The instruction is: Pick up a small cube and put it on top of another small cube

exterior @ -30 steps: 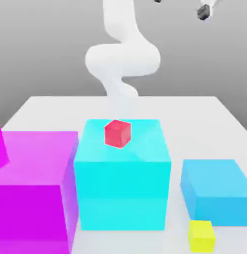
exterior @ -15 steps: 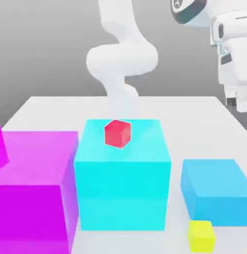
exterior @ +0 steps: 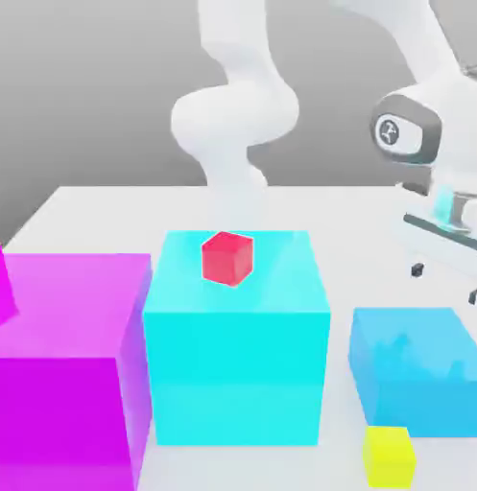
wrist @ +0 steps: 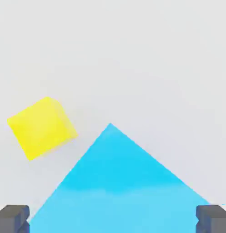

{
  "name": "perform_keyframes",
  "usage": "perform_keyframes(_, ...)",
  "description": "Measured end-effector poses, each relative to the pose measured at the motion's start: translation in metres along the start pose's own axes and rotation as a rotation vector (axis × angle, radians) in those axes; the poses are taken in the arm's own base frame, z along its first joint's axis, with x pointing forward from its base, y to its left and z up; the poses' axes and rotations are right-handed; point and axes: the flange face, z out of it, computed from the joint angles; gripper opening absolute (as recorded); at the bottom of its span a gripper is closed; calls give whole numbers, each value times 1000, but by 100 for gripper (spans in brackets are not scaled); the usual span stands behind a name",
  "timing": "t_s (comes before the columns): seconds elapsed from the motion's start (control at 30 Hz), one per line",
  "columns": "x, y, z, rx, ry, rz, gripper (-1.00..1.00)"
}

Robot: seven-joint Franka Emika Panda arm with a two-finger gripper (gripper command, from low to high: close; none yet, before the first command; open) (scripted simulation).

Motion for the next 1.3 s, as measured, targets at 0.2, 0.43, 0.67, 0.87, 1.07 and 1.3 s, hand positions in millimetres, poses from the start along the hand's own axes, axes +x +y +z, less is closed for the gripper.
perform_keyframes(0.2, -4, -40, 44, -23, -31, -266, 0)
perform_keyframes(0.43, -10, -47, 54, -125, -18, -324, 0)
perform_keyframes(0.67, -5, -41, 72, -132, -6, -316, 0)
perform_keyframes(0.87, -8, -40, 96, -128, -11, -317, 0)
perform_keyframes(1.07, -15, -40, 114, -122, -24, -320, -100)
perform_keyframes(1.3, -13, -40, 108, -123, -21, -319, -100)
